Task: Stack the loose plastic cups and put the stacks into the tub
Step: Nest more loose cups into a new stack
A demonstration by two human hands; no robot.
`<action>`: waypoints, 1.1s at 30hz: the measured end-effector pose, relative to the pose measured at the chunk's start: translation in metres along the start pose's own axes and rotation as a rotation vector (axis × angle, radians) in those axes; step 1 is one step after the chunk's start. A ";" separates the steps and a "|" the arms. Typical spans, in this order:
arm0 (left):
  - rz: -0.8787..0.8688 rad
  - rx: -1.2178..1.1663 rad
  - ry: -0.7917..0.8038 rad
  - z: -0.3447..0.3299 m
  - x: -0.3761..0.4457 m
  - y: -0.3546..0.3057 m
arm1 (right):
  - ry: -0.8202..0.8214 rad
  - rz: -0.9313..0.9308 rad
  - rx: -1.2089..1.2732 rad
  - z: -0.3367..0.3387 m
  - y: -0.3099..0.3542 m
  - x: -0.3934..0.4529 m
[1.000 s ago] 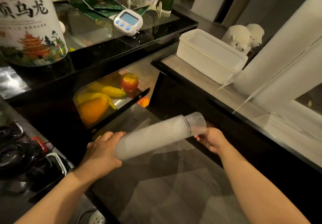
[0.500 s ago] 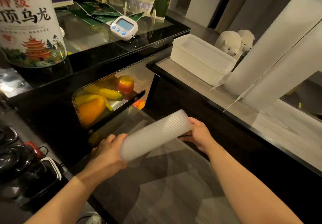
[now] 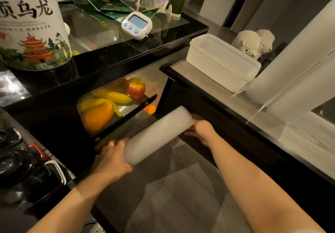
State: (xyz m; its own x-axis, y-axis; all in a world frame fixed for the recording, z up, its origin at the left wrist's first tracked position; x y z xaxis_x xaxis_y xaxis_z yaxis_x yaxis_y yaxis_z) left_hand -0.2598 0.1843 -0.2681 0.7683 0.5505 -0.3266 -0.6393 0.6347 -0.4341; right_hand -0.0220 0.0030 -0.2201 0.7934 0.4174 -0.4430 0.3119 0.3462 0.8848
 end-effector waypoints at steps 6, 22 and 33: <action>0.009 -0.131 -0.025 0.001 0.007 0.011 | -0.089 0.040 -0.251 -0.014 0.017 0.034; 0.013 -0.192 -0.045 0.002 0.032 0.011 | 0.050 0.118 -0.790 -0.041 0.034 0.078; -0.005 -0.137 -0.028 0.004 0.041 0.012 | 0.021 0.114 -0.829 -0.030 0.023 0.085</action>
State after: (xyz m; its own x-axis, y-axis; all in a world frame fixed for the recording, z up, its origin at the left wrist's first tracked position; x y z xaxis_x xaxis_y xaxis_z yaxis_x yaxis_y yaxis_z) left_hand -0.2362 0.2160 -0.2831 0.7689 0.5637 -0.3019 -0.6240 0.5585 -0.5464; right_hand 0.0370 0.0716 -0.2414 0.7843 0.4998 -0.3675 -0.2614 0.8035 0.5349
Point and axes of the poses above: each hand's wrist, its own x-axis towards the middle knuckle, its own z-axis out of the back of the hand, y = z × x, the point moved 1 cm from there along x, towards the middle knuckle, and after that the axes turned 3 degrees about x, right-handed, at the moved point
